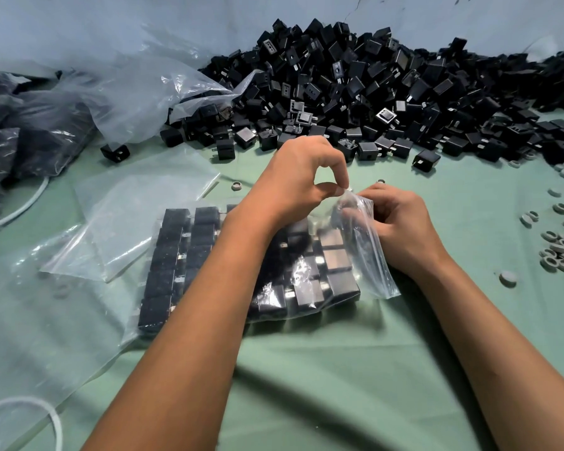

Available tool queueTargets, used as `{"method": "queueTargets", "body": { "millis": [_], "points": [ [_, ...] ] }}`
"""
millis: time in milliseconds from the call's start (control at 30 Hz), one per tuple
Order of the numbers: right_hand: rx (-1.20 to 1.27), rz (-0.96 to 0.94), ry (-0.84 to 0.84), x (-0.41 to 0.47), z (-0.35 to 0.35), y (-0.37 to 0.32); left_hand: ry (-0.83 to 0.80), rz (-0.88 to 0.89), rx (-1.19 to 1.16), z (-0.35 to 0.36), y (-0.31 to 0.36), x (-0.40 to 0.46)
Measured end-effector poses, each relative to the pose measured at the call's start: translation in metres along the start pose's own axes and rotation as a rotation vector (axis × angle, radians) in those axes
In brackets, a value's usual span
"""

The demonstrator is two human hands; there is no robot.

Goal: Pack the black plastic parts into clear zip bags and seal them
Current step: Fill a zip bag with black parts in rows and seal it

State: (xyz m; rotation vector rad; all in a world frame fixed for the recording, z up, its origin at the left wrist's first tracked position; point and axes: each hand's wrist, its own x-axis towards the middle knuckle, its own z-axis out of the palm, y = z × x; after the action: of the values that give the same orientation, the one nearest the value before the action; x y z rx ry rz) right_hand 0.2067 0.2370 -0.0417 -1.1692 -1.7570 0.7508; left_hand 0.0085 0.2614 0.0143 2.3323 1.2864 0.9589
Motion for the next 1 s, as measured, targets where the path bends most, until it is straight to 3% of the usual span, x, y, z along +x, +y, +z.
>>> {"method": "queueTargets", "body": {
  "millis": [133,233,333,567,1000],
  "points": [
    [-0.001,0.047,-0.022,-0.001,0.004,-0.001,-0.011,-0.011,-0.011,0.001,0.000,0.000],
    [-0.053,0.031,0.056,-0.001,0.004,-0.001,-0.013,-0.052,-0.017,-0.005,-0.004,-0.001],
    [-0.109,0.031,0.084,0.001,0.003,-0.001,0.008,-0.179,-0.002,-0.019,-0.018,-0.004],
    [-0.030,0.055,0.002,-0.002,0.007,-0.007,-0.173,-0.427,-0.023,-0.037,-0.043,-0.021],
    [0.004,0.082,0.010,-0.002,0.006,-0.009,-0.244,-0.492,-0.052,-0.033,-0.038,-0.021]
  ]
}}
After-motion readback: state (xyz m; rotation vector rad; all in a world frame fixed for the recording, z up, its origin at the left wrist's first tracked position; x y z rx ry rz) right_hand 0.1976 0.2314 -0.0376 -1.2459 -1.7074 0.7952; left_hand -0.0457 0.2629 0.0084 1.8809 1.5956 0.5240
